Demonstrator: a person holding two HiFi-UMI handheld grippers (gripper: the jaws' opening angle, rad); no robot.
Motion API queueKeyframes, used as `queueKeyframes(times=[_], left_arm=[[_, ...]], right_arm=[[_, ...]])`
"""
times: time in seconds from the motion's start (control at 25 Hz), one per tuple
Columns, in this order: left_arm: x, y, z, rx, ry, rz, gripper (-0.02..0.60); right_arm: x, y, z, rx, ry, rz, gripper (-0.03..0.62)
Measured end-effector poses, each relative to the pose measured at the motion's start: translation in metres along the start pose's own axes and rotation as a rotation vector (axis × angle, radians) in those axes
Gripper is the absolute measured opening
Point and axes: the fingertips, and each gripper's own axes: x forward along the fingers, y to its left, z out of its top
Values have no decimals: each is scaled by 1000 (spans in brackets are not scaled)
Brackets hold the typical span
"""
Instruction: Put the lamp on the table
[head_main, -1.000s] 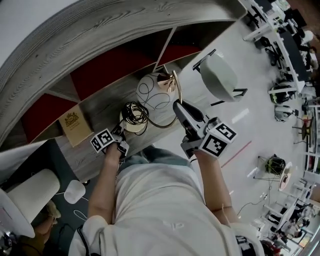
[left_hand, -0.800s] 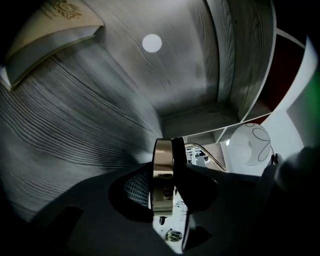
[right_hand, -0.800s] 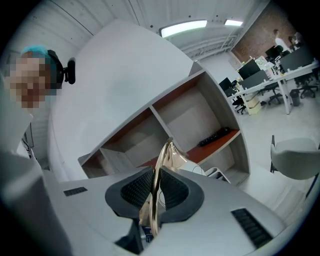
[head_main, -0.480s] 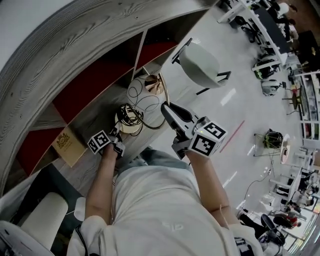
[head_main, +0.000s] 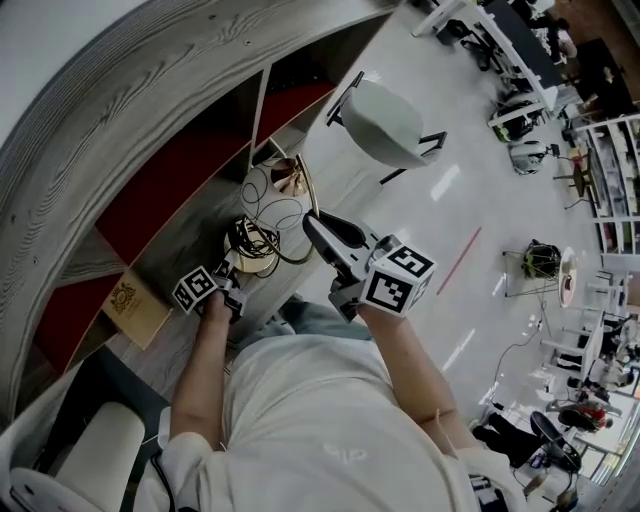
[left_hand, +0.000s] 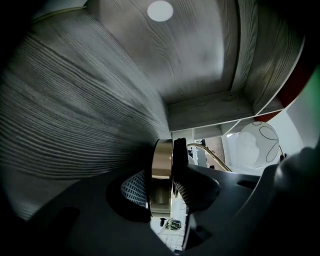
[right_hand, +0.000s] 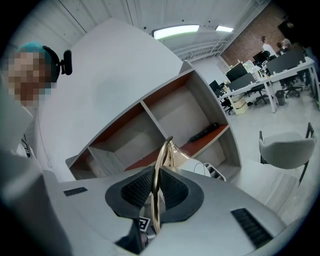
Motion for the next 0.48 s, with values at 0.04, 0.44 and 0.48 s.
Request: queueKeyframes(times=[0.04, 0.44, 0.48], left_arm=[[0, 0, -2, 0, 4, 2, 144], [-15, 12, -1, -14, 6, 35, 194], [-20, 12, 1, -24, -3, 36, 193]], right_arm=[[0, 2, 0, 4, -5, -8, 67], [17, 26, -13, 18, -1, 4, 63], [19, 29, -14, 15, 4, 12, 63]])
